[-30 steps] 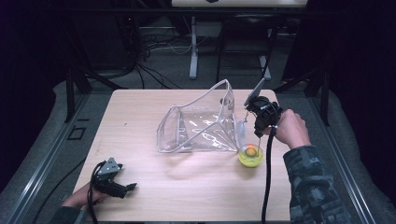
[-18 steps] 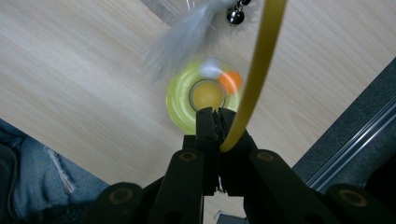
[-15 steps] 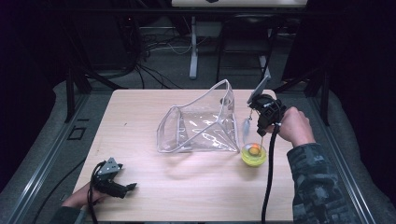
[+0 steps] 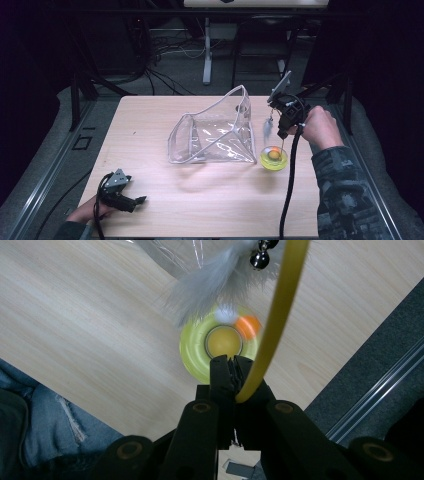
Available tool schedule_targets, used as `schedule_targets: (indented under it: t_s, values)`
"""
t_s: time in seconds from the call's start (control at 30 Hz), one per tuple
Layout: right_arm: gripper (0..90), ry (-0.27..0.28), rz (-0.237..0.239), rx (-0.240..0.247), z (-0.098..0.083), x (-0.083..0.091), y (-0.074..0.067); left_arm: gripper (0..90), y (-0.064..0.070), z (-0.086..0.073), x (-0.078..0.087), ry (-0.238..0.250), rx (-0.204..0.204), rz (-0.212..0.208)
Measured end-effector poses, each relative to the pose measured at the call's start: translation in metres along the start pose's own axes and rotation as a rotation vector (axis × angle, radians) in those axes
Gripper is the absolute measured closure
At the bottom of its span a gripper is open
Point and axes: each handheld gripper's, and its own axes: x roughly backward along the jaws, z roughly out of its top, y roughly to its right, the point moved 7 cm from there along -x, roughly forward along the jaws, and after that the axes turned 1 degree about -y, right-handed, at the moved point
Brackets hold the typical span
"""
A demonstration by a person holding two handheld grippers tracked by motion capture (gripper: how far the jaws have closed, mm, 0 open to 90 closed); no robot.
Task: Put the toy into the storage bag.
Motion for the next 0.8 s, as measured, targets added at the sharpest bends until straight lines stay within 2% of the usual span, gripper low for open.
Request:
schedule_targets:
  t_s: [0.37, 0.8]
  values:
    - [87.3, 0.014, -0.009, 0.003, 0.009, 0.02, 0.0, 0.0, 0.0, 0.0, 0.0, 0.005, 0.001, 0.003]
    - [87.3, 0.009, -0.024, 0.004, 0.017, 0.032, 0.005, 0.0, 0.0, 0.0, 0.0, 0.0, 0.0, 0.0]
